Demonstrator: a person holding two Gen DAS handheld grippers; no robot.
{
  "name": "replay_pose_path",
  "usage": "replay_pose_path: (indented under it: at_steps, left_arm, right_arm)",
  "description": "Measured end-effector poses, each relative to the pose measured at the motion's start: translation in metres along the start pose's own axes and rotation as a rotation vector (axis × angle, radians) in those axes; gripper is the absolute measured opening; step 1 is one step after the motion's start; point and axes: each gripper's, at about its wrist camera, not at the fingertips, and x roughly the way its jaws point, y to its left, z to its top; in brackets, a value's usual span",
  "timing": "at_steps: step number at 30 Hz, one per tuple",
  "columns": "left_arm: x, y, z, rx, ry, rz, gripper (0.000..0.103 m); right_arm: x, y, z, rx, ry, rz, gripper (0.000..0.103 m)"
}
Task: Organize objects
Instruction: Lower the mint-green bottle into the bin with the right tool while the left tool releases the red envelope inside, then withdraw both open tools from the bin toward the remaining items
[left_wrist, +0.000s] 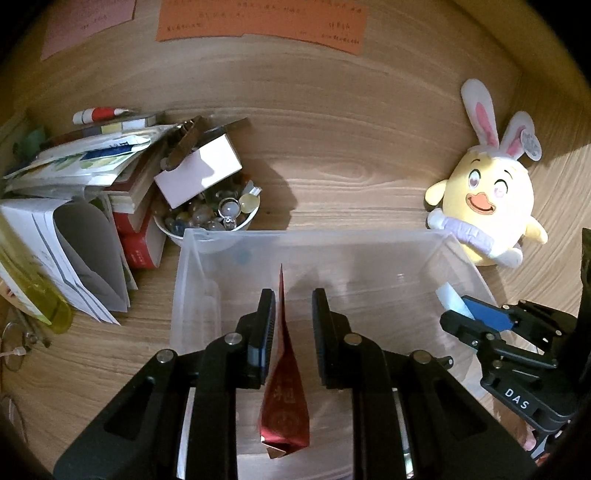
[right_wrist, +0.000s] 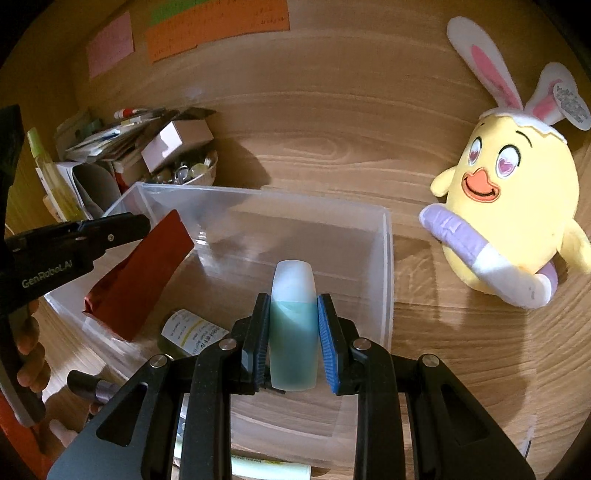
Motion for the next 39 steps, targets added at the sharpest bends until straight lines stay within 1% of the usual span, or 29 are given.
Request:
replay_pose_path:
  at_steps: [4, 6, 7, 8, 13, 15, 17, 20, 24, 26, 28, 31, 39]
  left_arm:
    - [-0.003, 0.001, -0.001, 0.004, 0.004, -0.004, 0.019]
    - [-0.007, 0.000, -0.001, 0.008, 0.000, -0.006, 0.030]
    - [-0.010, -0.001, -0.002, 0.009, -0.007, -0.006, 0.037]
    - [-0.013, -0.002, -0.003, 0.010, -0.016, -0.004, 0.041]
    - [-0.029, -0.010, -0.006, 0.027, -0.048, -0.012, 0.044]
    - [-0.034, -0.012, -0.008, 0.033, -0.059, -0.013, 0.047]
    - [-0.040, -0.014, -0.010, 0.037, -0.069, -0.012, 0.053]
    - [-0.050, -0.016, -0.015, 0.046, -0.081, -0.012, 0.058]
    - [-0.064, -0.017, -0.024, 0.052, -0.097, -0.012, 0.063]
    - [-0.070, -0.017, -0.028, 0.054, -0.107, -0.012, 0.068]
    - [-0.077, -0.017, -0.033, 0.055, -0.116, -0.010, 0.070]
    - [-0.082, -0.016, -0.039, 0.057, -0.115, -0.016, 0.072]
    - [-0.090, -0.008, -0.064, 0.060, -0.083, -0.019, 0.073]
  right_arm:
    - [0.003, 0.002, -0.001, -0.003, 0.019, 0.014, 0.023]
    - [0.002, 0.002, -0.001, -0.004, 0.023, 0.014, 0.023]
    - [0.002, 0.002, -0.001, -0.003, 0.023, 0.015, 0.023]
    - [0.001, 0.002, -0.001, -0.002, 0.026, 0.017, 0.023]
    - [-0.004, 0.001, -0.002, 0.008, 0.014, 0.016, 0.036]
    - [-0.008, 0.001, -0.002, 0.008, 0.009, 0.015, 0.037]
    - [-0.012, 0.002, -0.003, 0.005, 0.006, 0.020, 0.039]
    - [-0.021, 0.003, -0.006, -0.003, -0.007, 0.022, 0.042]
    - [-0.037, 0.006, -0.012, -0.013, -0.032, 0.048, 0.047]
    - [-0.044, 0.009, -0.014, -0.022, -0.047, 0.055, 0.049]
    - [-0.052, 0.012, -0.018, -0.028, -0.060, 0.065, 0.051]
    - [-0.061, 0.015, -0.022, -0.033, -0.071, 0.085, 0.051]
    - [-0.076, 0.022, -0.043, -0.043, -0.072, 0.110, 0.051]
